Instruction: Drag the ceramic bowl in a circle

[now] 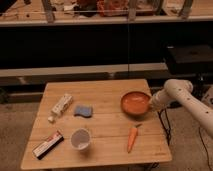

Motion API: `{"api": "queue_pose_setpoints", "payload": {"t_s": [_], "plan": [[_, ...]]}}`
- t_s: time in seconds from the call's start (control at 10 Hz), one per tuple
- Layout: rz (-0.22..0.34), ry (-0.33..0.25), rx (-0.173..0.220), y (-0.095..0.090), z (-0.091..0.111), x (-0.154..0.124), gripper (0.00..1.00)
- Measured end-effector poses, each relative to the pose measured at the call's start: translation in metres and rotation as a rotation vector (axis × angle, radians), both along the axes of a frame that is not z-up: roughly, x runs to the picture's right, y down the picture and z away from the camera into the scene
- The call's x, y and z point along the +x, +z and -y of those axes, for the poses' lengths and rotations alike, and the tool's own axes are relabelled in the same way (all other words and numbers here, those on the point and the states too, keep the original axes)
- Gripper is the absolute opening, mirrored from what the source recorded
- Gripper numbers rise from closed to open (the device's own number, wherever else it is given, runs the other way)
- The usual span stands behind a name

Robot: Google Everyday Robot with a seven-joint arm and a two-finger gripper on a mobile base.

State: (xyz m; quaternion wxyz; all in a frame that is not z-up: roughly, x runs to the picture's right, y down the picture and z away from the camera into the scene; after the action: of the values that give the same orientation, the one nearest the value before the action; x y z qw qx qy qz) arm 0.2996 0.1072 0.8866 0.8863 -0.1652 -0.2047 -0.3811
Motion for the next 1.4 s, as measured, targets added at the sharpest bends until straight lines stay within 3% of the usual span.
{"api": "queue_pose_setpoints", "payload": {"t_s": [0.3, 0.6, 0.8, 1.0, 1.2, 1.4], "plan": [[-0.056, 0.058, 0.007, 0.030, 0.031, -0.011, 0.00], [-0.016, 0.042, 0.014, 0.040, 0.041, -0.063, 0.00], [0.056, -0.006, 0.011, 0.039, 0.040, -0.119, 0.00], [0.140, -0.082, 0.010, 0.030, 0.031, -0.157, 0.00], [0.203, -0.167, 0.003, 0.014, 0.013, -0.180, 0.00], [0.215, -0.197, -0.004, 0.004, 0.002, -0.181, 0.00]]}}
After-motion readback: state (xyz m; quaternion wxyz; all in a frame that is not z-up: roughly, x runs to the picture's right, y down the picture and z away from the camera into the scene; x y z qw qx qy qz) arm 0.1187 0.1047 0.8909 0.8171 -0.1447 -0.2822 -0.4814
